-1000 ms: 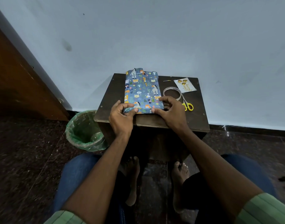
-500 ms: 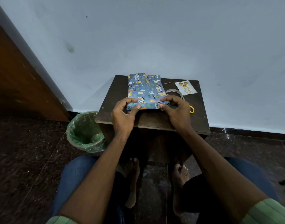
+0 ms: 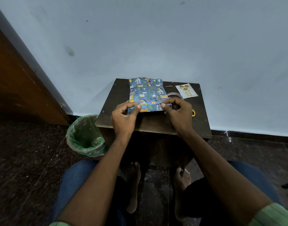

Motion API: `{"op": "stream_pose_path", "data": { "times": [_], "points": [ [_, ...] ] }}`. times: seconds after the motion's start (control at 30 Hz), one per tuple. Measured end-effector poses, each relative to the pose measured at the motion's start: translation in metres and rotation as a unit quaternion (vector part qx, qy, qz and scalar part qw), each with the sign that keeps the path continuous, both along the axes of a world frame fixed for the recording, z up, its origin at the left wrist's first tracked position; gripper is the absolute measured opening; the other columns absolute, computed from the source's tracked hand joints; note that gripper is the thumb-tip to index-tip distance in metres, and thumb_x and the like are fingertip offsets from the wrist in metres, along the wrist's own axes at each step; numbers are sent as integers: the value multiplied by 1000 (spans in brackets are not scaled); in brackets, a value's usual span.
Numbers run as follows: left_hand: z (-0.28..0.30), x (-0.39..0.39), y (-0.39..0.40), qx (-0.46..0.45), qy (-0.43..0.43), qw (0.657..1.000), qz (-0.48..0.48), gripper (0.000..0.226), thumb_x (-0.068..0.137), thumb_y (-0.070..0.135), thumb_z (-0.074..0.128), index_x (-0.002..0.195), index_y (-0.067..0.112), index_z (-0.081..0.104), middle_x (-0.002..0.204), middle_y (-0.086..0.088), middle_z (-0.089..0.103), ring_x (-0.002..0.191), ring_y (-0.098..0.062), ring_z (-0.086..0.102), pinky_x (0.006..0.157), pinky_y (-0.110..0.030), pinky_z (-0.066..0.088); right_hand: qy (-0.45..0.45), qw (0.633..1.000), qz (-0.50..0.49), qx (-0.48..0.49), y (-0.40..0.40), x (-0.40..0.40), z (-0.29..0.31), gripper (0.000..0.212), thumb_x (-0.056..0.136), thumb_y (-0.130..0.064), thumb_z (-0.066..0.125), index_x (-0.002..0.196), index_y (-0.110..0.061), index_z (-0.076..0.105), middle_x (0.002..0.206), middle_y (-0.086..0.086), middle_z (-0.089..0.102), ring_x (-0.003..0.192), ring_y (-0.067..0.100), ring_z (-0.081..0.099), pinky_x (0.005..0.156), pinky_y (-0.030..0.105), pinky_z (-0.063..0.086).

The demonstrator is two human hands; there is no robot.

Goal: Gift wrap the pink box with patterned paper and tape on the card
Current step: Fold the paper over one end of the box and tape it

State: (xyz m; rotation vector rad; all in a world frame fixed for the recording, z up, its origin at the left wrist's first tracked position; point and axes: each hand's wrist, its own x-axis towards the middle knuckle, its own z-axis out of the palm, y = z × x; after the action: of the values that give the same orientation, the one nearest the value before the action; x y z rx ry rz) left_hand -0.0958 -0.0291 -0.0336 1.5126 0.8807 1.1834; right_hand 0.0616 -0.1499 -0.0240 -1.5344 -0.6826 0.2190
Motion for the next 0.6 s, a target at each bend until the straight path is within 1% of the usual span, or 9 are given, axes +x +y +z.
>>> {"op": "stream_pose_path", "data": {
  "times": [0.07, 0.17, 0.2, 0.27, 0.33, 0.4, 0.47, 0.53, 0.6],
  "points": [
    [2, 3, 0, -34, -11, 999, -9, 24, 85, 11, 88, 107, 17, 82, 110, -2, 80, 105, -18, 77, 94, -41, 63, 34, 999, -3, 13, 2, 0, 0, 28, 81, -7, 86, 104, -11, 72, 105, 3, 75, 91, 16, 74, 80, 39, 62],
    [5, 5, 5, -147, -25, 988, -34, 52, 83, 5, 85, 131, 17, 67, 116, 2, 78, 103, -14, 76, 88, -30, 61, 159, 987, 28, 26, 3, 2, 2, 67, 73, 3, 89, 131, -10, 57, 114, 12, 73, 102, 23, 76, 88, 41, 63],
    [7, 4, 7, -168, 9, 985, -41, 51, 84, 7, 83, 131, 17, 66, 114, 3, 78, 97, -12, 75, 83, -27, 58, 196, 980, 42, 21, 4, 3, 3, 80, 72, 8, 88, 141, -8, 51, 113, 12, 73, 101, 23, 76, 87, 41, 63],
    [9, 1, 12, -180, 103, 976, -73, 28, 85, 12, 79, 113, 15, 75, 102, 3, 79, 84, -13, 69, 71, -25, 52, 224, 973, 60, -9, 3, 6, 6, 92, 71, 14, 85, 152, -2, 42, 112, 8, 73, 98, 21, 76, 84, 35, 63],
    [10, -2, 18, -177, 146, 968, -102, 14, 85, 13, 78, 99, 15, 78, 95, 1, 80, 76, -11, 65, 64, -24, 50, 223, 970, 90, -38, 1, 9, 8, 82, 73, 18, 81, 147, 4, 49, 114, 7, 75, 99, 19, 76, 85, 33, 64],
    [12, -4, 22, -180, 143, 966, -122, 16, 85, 7, 78, 98, 16, 78, 91, 2, 79, 66, -3, 65, 58, -17, 48, 220, 968, 110, -56, 1, 10, 7, 71, 73, 18, 80, 139, 3, 60, 115, 10, 78, 104, 22, 76, 91, 38, 63],
    [14, -6, 26, -188, 144, 963, -132, 18, 85, 4, 79, 101, 14, 78, 89, 3, 78, 61, 2, 66, 53, -14, 46, 229, 966, 106, -65, 1, 12, 5, 69, 69, 18, 83, 132, 0, 65, 114, 10, 78, 105, 24, 76, 93, 43, 62],
    [16, -8, 29, -204, 169, 954, -141, 18, 85, 6, 80, 103, 11, 77, 89, 4, 78, 68, -4, 67, 57, -20, 47, 245, 961, 113, -64, 0, 15, 6, 66, 65, 20, 83, 125, -2, 66, 111, 13, 79, 104, 29, 76, 92, 47, 62],
    [16, -10, 32, -215, 186, 947, -149, 22, 85, 5, 81, 106, 7, 76, 91, 3, 78, 75, -11, 64, 61, -24, 46, 260, 957, 112, -64, -2, 15, 7, 63, 63, 23, 81, 117, -4, 63, 109, 16, 78, 103, 32, 76, 86, 46, 64]
  ]
}}
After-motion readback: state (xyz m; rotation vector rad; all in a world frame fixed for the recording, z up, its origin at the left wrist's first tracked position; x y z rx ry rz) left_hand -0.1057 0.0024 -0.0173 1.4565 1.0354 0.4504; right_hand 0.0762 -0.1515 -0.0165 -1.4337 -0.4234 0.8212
